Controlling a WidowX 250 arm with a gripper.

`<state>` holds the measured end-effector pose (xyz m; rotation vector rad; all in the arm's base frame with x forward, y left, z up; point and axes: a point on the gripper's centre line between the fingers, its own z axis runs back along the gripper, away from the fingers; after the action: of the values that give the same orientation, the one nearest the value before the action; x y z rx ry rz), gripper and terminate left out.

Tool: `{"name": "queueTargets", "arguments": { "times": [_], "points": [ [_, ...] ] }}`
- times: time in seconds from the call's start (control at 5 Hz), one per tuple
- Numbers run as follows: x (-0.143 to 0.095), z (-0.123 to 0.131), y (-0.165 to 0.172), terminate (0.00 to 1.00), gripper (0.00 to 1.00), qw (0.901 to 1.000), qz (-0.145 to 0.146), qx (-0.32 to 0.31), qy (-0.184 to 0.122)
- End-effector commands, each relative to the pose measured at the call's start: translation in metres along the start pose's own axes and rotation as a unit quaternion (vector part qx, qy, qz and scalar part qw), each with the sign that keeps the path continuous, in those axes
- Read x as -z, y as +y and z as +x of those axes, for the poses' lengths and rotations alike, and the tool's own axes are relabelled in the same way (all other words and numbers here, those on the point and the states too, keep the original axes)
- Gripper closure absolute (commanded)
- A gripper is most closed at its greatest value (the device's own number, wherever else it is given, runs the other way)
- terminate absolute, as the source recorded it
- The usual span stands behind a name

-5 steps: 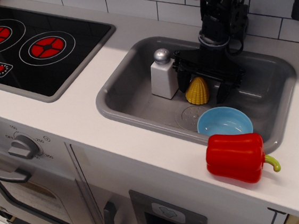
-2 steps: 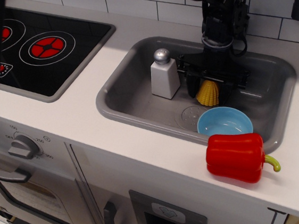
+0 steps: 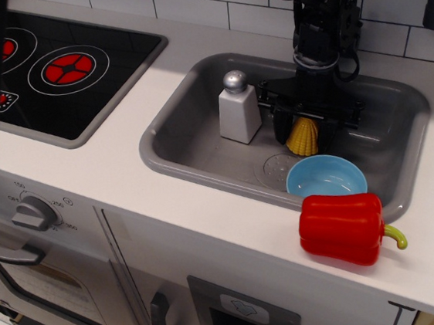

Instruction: Put corn in bowl sink

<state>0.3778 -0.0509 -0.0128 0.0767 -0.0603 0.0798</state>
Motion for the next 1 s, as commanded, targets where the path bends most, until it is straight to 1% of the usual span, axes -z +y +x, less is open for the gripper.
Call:
{"name": "queueTargets", "arguments": {
  "times": [0.0,0.2,0.4,0.6,0.8],
  "points": [
    [-0.073,-0.007,-0.005,0.0,1.0,0.9971,-0.061,0.01,-0.045],
    [-0.085,-0.026,-0.006,0.0,1.0,0.9963,-0.071,0.023,-0.043],
    [-0.081,-0.047,-0.007,0.0,1.0,0.9973,-0.065,0.031,-0.011],
    [-0.074,-0.059,-0.009,0.0,1.0,0.9971,-0.064,0.04,0.009],
    [-0.06,-0.064,-0.016,0.0,1.0,0.9973,-0.05,0.046,0.03]
  ]
}}
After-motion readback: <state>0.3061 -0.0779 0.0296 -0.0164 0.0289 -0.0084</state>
